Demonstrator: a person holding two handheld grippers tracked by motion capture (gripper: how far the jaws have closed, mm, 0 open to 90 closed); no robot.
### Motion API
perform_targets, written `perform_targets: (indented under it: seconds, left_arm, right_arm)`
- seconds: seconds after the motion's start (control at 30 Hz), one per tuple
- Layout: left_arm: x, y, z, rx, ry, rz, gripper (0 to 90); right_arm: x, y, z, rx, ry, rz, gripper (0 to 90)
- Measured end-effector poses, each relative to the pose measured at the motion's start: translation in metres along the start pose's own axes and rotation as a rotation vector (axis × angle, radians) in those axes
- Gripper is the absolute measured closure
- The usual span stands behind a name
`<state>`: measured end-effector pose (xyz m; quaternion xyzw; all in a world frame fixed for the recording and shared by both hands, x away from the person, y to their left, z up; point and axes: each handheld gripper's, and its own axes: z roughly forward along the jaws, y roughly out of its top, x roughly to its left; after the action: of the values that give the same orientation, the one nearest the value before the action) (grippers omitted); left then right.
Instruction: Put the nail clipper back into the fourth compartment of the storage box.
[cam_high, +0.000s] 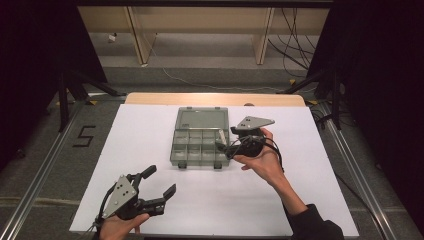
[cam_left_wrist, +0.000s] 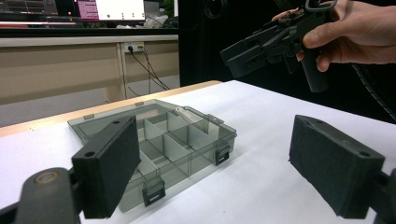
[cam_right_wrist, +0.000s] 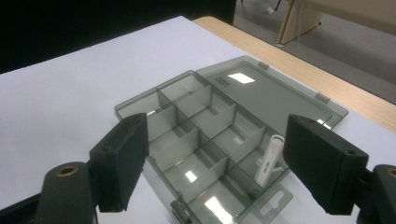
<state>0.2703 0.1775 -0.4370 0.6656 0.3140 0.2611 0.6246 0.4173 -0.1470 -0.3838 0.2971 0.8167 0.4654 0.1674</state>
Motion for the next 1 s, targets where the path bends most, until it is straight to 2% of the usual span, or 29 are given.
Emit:
perform_targets:
  seconds: [0.13, 0.4, 0.47, 0.53, 0.67, 0.83, 1.0]
  left_arm:
    - [0.000, 0.000, 0.000, 0.000, 0.000, 0.000, 15.8]
    - [0.000, 0.000, 0.000, 0.000, 0.000, 0.001, 15.8]
    - [0.000, 0.000, 0.000, 0.000, 0.000, 0.003, 15.8]
    - [0.000, 0.000, 0.000, -0.001, -0.001, 0.000, 15.8]
    - [0.001, 0.000, 0.001, -0.011, -0.007, -0.001, 15.8]
    - [0.000, 0.000, 0.000, -0.003, -0.002, 0.001, 15.8]
    - [0.000, 0.000, 0.001, -0.008, -0.005, 0.004, 15.8]
  right_arm:
    - [0.000, -0.001, -0.004, -0.013, -0.001, -0.013, 23.3]
    - [0.003, -0.004, -0.010, -0.049, 0.011, -0.004, 23.2]
    - [0.005, -0.004, -0.012, -0.040, 0.013, 0.013, 23.0]
    - [0.005, -0.005, -0.014, -0.037, 0.016, 0.010, 22.8]
    - [0.005, -0.008, -0.014, -0.072, 0.012, -0.003, 21.1]
    - [0.006, -0.009, -0.018, -0.084, 0.010, -0.005, 19.3]
    - [0.009, -0.012, -0.021, -0.081, 0.030, 0.001, 19.1]
